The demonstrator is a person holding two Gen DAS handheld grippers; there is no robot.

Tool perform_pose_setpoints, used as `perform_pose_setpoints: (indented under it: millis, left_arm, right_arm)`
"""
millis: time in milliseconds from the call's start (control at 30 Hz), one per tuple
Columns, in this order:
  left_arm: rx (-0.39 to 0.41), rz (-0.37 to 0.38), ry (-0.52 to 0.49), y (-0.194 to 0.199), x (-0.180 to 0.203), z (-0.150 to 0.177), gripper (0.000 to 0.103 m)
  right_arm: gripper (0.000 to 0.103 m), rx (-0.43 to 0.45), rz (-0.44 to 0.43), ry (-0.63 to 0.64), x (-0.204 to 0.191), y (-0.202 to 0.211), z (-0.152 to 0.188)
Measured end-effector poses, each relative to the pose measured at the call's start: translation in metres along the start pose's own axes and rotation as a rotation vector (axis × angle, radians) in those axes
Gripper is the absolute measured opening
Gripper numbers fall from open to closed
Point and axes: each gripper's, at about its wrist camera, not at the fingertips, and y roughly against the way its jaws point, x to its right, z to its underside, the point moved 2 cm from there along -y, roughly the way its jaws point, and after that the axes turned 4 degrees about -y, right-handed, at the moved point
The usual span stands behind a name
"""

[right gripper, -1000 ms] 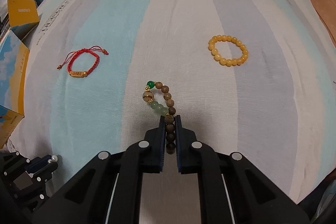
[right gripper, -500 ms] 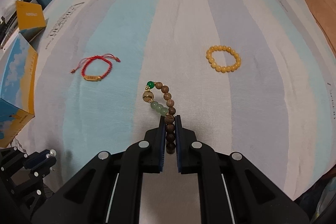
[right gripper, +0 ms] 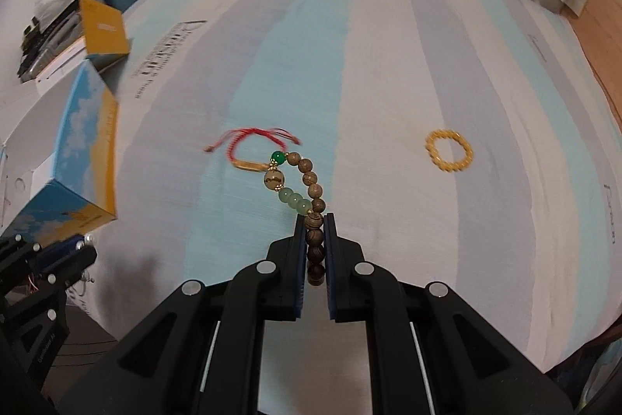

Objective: Organize jewelry
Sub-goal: 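Carry the pearl strand and wooden-green bracelet into the white box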

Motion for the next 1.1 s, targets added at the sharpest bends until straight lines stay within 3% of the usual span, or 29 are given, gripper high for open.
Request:
perform_pose_setpoints:
  millis: [267, 667, 900, 1100]
  left_arm:
    - [0.041, -0.046, 0.074, 0.035, -0.051, 0.001, 0.01]
    - [0.077, -0.143, 0.219, 0.081, -0.154, 0.032, 0.01]
    - [0.064, -0.161, 0.288, 0.082, -0.203, 0.055, 0.01]
    - [-0.011, -0.174, 0.367, 0.058, -0.239, 0.081, 0.01]
  right_arm:
    - [0.007, 0.037, -0.049, 0.07, -0.062, 0.024, -0.011]
    - [0.007, 0.086, -0.143, 0.23, -0.194, 0.058, -0.017]
    - [0.007, 0.07, -0.191, 0.343, -0.275, 0.055, -0.007]
    - [0.007, 0.006, -0.205, 0.398, -0.32, 0.026, 0.003]
